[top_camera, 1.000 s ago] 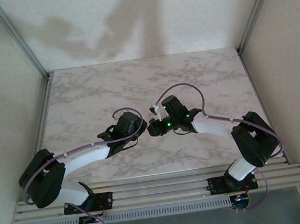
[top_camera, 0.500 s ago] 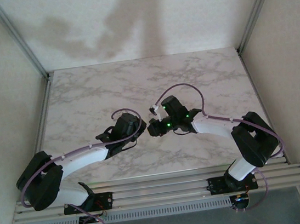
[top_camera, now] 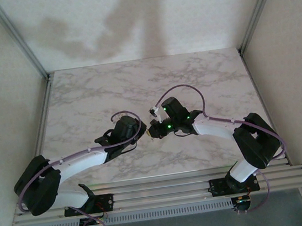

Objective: Lock with the key

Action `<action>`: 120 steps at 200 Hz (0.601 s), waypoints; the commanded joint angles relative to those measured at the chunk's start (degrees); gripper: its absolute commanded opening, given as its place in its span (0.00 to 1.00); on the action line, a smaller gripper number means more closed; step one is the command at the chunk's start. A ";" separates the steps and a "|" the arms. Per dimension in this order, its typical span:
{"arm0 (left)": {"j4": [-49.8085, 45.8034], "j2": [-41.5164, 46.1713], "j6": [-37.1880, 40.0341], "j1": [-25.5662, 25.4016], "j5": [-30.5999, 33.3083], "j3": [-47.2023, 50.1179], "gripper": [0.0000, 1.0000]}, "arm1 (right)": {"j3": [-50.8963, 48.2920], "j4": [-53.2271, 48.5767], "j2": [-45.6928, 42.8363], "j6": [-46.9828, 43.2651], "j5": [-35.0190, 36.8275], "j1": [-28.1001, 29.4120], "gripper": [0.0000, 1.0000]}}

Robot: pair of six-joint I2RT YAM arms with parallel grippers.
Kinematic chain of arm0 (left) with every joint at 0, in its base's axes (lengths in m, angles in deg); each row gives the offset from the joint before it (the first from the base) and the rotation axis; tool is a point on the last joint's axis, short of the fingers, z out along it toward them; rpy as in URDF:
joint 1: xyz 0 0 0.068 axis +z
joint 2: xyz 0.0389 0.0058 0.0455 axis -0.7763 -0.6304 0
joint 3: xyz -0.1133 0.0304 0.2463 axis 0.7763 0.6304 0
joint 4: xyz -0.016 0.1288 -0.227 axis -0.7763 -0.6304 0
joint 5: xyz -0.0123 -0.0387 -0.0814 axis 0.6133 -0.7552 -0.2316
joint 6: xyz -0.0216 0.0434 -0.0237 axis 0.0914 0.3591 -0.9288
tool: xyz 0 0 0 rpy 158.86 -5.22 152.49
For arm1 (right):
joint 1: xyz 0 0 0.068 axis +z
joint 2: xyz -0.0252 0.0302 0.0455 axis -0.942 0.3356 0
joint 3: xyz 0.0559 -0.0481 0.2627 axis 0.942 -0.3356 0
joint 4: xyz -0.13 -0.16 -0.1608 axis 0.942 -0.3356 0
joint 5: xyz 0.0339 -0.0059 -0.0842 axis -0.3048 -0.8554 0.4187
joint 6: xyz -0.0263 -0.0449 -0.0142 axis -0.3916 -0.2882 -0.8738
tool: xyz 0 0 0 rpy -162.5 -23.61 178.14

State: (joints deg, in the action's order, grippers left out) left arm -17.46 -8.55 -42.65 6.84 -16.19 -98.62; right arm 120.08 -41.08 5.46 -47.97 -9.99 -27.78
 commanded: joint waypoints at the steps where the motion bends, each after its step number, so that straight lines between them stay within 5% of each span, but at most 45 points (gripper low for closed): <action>1: 2.38 3.32 -0.44 -0.73 -0.84 0.59 0.00 | 0.56 -1.58 0.22 -0.33 2.23 -0.14 0.14; 55: 5.43 5.31 -1.41 -0.84 -2.15 2.59 0.00 | 0.82 -1.43 0.92 0.01 1.08 -0.11 0.12; 120: 5.75 7.67 -1.68 -1.10 -1.89 3.10 0.00 | 1.13 -1.26 1.76 0.27 -0.72 -0.13 0.21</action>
State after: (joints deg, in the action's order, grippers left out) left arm -15.74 -3.41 -43.27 6.74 -16.43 -95.18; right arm 120.62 -40.79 5.46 -47.95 -13.03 -27.69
